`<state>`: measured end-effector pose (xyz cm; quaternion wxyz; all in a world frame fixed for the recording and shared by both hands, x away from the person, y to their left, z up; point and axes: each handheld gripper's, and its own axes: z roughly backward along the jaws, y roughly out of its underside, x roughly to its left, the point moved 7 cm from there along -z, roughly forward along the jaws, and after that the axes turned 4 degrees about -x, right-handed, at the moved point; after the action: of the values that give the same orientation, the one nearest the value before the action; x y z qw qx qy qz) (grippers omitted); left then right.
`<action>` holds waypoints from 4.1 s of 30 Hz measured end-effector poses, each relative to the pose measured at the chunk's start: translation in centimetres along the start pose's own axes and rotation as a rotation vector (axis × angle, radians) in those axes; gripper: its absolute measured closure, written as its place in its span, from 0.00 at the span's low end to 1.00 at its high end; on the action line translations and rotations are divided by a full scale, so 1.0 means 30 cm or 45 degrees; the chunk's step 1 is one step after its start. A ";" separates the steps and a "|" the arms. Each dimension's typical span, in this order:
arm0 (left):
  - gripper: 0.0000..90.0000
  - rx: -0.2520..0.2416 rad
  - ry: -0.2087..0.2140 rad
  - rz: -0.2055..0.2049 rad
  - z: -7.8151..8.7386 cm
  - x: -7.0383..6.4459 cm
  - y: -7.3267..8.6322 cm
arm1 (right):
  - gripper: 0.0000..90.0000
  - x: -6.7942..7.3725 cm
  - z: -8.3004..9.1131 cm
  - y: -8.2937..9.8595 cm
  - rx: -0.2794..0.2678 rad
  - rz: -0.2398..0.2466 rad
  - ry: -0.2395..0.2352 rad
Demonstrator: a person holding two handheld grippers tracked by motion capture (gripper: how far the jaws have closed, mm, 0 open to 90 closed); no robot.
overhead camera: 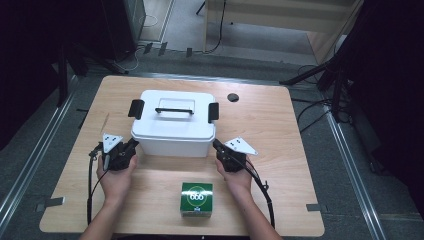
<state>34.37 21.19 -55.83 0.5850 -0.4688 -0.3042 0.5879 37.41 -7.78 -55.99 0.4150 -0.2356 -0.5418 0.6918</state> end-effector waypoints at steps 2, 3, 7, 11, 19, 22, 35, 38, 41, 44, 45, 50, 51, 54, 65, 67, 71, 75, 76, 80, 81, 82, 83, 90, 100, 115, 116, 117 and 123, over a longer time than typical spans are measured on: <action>1.00 -0.001 -0.008 -0.034 -0.001 -0.008 0.003 | 1.00 -0.001 -0.005 0.006 0.002 0.008 0.000; 1.00 -0.002 0.000 -0.034 -0.002 -0.011 0.003 | 1.00 -0.003 -0.003 0.007 0.008 0.012 0.004; 1.00 -0.004 0.023 -0.053 -0.004 -0.022 0.006 | 1.00 -0.012 0.001 0.005 0.011 0.020 0.016; 1.00 0.002 0.053 -0.053 -0.004 -0.045 0.010 | 1.00 -0.028 0.008 0.007 0.008 -0.001 0.024; 1.00 0.004 0.032 -0.081 0.006 -0.079 0.031 | 1.00 -0.039 0.032 0.021 0.013 0.037 0.022; 0.87 0.000 -0.013 -0.065 0.016 -0.058 0.045 | 0.98 -0.054 0.046 0.027 0.009 0.041 0.028; 0.16 0.020 -0.185 -0.106 0.160 0.099 0.095 | 0.43 -0.218 0.194 -0.018 -0.031 0.187 0.078; 0.10 0.006 -0.197 -0.117 0.187 0.128 0.101 | 0.33 -0.250 0.220 -0.039 -0.013 0.191 0.079; 0.01 0.016 -0.206 -0.155 0.202 0.156 0.112 | 0.23 -0.281 0.239 -0.063 0.046 0.169 0.043; 0.01 0.011 -0.232 -0.127 0.208 0.182 0.113 | 0.19 -0.300 0.251 -0.086 0.088 0.202 0.015; 0.01 0.007 -0.234 -0.114 0.211 0.187 0.113 | 0.19 -0.306 0.255 -0.095 0.103 0.227 0.013; 0.01 0.006 -0.233 -0.117 0.207 0.183 0.119 | 0.16 -0.317 0.264 -0.158 0.177 0.329 -0.040; 0.01 0.011 -0.234 -0.115 0.206 0.182 0.121 | 0.16 -0.319 0.265 -0.177 0.185 0.345 -0.047; 0.01 0.007 -0.227 -0.113 0.206 0.186 0.121 | 0.16 -0.324 0.259 -0.220 0.209 0.385 -0.065; 0.01 0.027 -0.263 -0.198 0.194 0.171 0.134 | 0.16 -0.268 0.226 -0.285 0.354 0.505 -0.219; 0.01 0.033 -0.289 -0.217 0.193 0.169 0.138 | 0.16 -0.263 0.223 -0.292 0.369 0.524 -0.233; 0.01 0.043 -0.306 -0.188 0.187 0.177 0.137 | 0.16 -0.252 0.216 -0.305 0.420 0.503 -0.314; 0.01 0.020 -0.326 -0.145 0.190 0.186 0.133 | 0.17 -0.243 0.208 -0.333 0.463 0.544 -0.349; 0.01 0.011 -0.322 -0.155 0.194 0.183 0.133 | 0.17 -0.241 0.207 -0.345 0.462 0.551 -0.354; 0.01 -0.009 -0.276 -0.174 0.198 0.174 0.132 | 0.17 -0.228 0.198 -0.389 0.464 0.581 -0.360; 0.01 -0.011 -0.267 -0.172 0.198 0.174 0.131 | 0.17 -0.224 0.195 -0.397 0.471 0.586 -0.367; 0.01 -0.008 -0.264 -0.168 0.196 0.174 0.131 | 0.17 -0.221 0.193 -0.402 0.477 0.589 -0.368; 0.01 -0.006 -0.265 -0.165 0.195 0.175 0.131 | 0.17 -0.217 0.189 -0.408 0.492 0.605 -0.373; 0.01 -0.004 -0.283 -0.169 0.192 0.177 0.129 | 0.21 -0.210 0.146 -0.429 0.573 0.661 -0.386; 0.01 0.010 -0.269 -0.164 0.187 0.177 0.130 | 0.27 -0.182 0.094 -0.453 0.768 0.794 -0.453; 0.01 0.017 -0.267 -0.166 0.185 0.176 0.130 | 0.40 -0.121 0.047 -0.518 0.909 0.911 -0.547; 0.01 0.018 -0.268 -0.166 0.185 0.176 0.130 | 0.41 -0.117 0.043 -0.522 0.913 0.919 -0.548; 0.01 0.017 -0.268 -0.166 0.185 0.175 0.130 | 0.42 -0.115 0.039 -0.526 0.913 0.932 -0.557; 0.01 0.019 -0.269 -0.166 0.185 0.176 0.130 | 0.55 -0.091 0.013 -0.552 0.934 1.010 -0.574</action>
<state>28.40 26.88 -58.32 0.5901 -0.3791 -0.3895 0.5969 43.89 -9.13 -40.58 0.0531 -0.1083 -0.2123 0.9697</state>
